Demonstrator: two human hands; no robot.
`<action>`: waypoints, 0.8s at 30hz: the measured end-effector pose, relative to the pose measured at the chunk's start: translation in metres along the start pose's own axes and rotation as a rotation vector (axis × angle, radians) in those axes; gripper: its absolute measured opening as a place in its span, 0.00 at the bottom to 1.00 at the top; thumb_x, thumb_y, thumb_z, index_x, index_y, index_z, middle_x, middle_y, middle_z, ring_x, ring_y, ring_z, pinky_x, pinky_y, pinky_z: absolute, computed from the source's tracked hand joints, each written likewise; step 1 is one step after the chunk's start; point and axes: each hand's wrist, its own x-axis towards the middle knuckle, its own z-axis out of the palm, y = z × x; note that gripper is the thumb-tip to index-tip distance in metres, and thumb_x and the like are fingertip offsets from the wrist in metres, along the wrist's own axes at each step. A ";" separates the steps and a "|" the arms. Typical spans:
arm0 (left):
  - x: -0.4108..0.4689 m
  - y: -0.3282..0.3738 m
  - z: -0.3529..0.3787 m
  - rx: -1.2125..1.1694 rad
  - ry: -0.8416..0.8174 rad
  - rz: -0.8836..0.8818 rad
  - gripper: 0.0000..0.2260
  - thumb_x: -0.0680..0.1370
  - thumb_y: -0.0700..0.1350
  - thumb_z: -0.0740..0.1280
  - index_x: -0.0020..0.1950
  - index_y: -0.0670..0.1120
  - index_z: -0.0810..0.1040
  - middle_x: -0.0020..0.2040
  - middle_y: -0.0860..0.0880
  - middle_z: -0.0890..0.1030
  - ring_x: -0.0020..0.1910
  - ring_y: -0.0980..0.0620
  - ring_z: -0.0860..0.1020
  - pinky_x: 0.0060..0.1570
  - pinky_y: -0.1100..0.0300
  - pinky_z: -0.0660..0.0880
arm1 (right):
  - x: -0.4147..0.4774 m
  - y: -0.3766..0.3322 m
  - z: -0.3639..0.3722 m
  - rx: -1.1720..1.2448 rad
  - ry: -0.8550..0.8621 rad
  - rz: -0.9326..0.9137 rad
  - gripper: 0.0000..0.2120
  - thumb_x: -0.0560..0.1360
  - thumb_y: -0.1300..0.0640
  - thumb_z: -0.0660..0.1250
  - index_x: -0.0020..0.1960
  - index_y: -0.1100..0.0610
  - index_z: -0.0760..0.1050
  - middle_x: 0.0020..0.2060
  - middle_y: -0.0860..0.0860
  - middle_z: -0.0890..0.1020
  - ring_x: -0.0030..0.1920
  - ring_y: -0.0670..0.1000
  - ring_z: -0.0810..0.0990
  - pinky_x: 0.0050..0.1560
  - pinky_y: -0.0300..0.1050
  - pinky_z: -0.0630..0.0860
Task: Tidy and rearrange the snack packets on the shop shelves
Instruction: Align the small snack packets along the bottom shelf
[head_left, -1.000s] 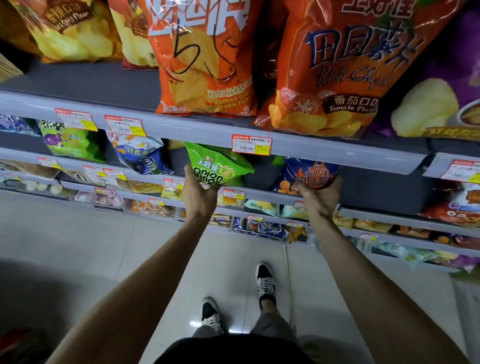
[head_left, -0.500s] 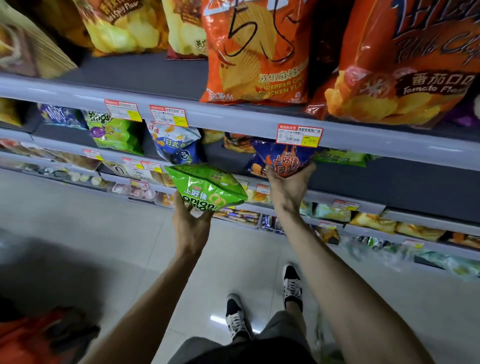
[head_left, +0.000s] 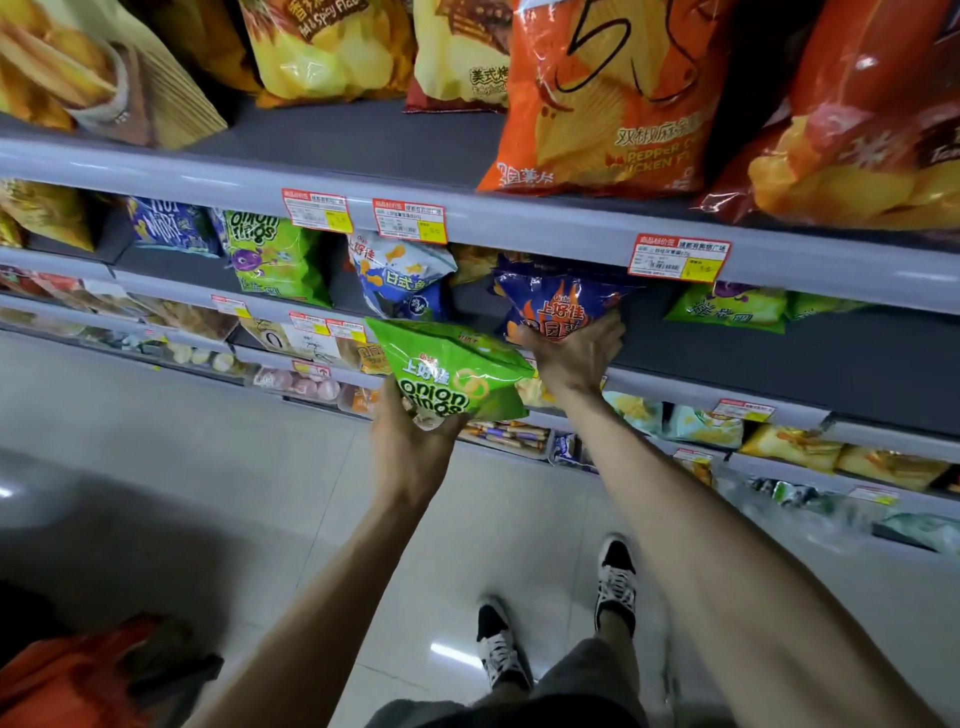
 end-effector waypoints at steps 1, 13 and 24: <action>-0.001 0.002 0.002 0.011 -0.012 0.006 0.29 0.68 0.49 0.84 0.62 0.58 0.71 0.56 0.60 0.81 0.56 0.52 0.82 0.56 0.52 0.80 | -0.001 0.000 -0.005 -0.032 -0.007 0.001 0.69 0.54 0.29 0.82 0.79 0.65 0.54 0.70 0.62 0.66 0.71 0.64 0.65 0.71 0.56 0.63; -0.041 0.040 0.075 0.017 -0.198 0.081 0.34 0.66 0.60 0.81 0.65 0.51 0.72 0.56 0.53 0.82 0.53 0.49 0.82 0.51 0.46 0.81 | -0.044 0.066 -0.107 0.088 -0.233 -0.099 0.37 0.70 0.70 0.75 0.71 0.46 0.68 0.64 0.50 0.77 0.64 0.51 0.78 0.60 0.37 0.78; -0.055 0.117 0.197 0.083 -0.343 0.174 0.30 0.68 0.63 0.79 0.59 0.55 0.67 0.55 0.50 0.81 0.55 0.43 0.80 0.48 0.44 0.78 | 0.004 0.108 -0.174 -0.189 -0.011 -0.083 0.34 0.60 0.52 0.83 0.61 0.58 0.72 0.54 0.57 0.77 0.55 0.59 0.76 0.50 0.54 0.77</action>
